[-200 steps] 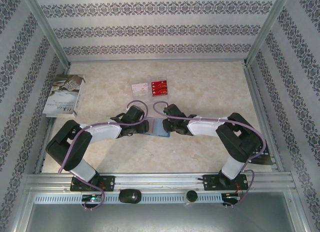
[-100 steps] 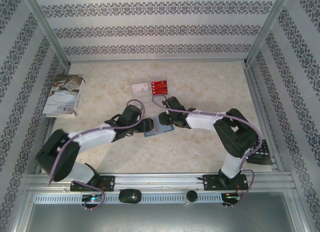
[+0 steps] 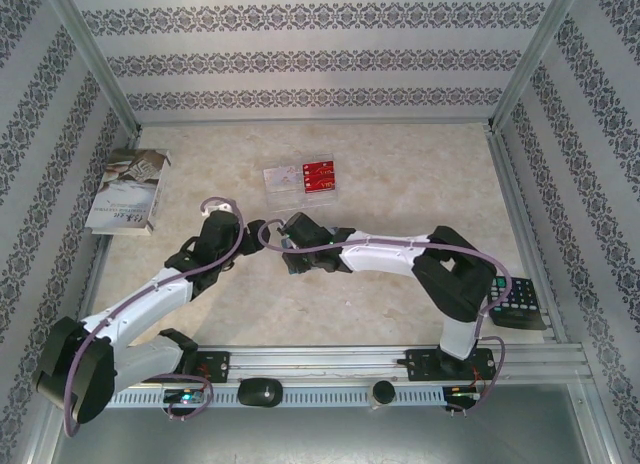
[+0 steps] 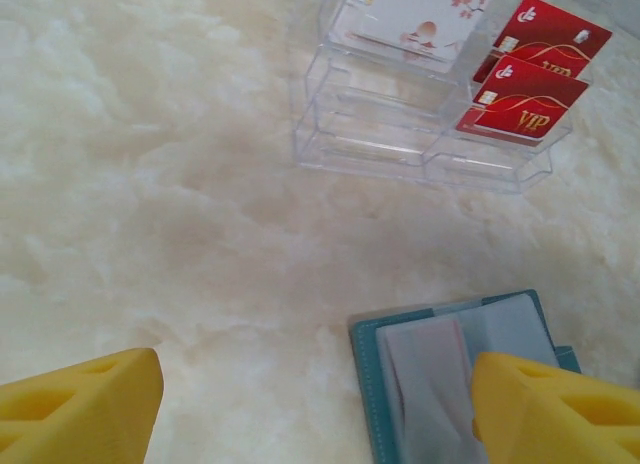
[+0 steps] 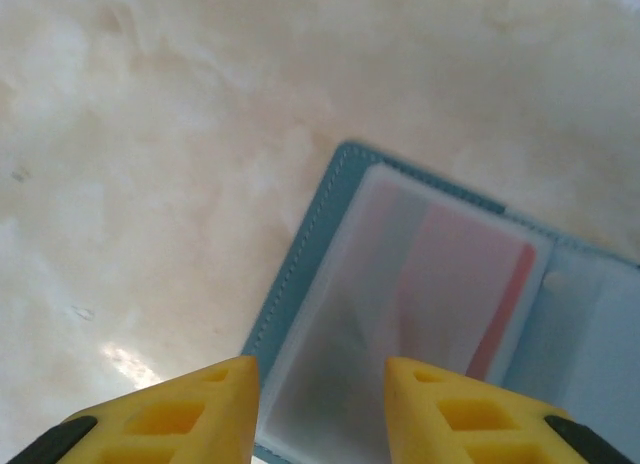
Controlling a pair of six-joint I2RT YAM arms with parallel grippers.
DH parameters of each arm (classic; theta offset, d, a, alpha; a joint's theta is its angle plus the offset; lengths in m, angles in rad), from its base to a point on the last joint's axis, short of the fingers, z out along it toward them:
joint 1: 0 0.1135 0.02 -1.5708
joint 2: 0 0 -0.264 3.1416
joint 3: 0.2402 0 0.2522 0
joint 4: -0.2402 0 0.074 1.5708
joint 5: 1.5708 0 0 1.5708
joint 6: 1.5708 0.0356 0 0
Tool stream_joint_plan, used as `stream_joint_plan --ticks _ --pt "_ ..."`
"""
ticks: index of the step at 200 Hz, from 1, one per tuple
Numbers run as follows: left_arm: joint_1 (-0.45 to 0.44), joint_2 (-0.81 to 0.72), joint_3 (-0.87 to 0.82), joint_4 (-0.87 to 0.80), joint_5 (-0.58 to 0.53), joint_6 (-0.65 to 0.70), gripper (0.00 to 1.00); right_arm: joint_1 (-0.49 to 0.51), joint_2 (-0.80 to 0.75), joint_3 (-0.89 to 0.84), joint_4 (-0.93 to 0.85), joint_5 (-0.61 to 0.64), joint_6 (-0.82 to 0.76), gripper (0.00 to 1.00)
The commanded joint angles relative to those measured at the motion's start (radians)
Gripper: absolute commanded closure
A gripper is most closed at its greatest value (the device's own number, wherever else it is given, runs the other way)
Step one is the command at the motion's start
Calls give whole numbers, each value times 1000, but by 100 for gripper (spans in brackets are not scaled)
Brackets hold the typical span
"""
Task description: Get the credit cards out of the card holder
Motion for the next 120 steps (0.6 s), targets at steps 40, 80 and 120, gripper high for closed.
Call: stream_joint_plan --ticks 40,80,120 --pt "24 -30 -28 -19 23 -9 19 13 76 60 -119 83 -37 63" --pt "28 -22 -27 -16 36 -8 19 38 137 92 -161 98 -46 63" --pt "29 -4 -21 -4 67 2 20 42 124 70 -140 110 -37 86"
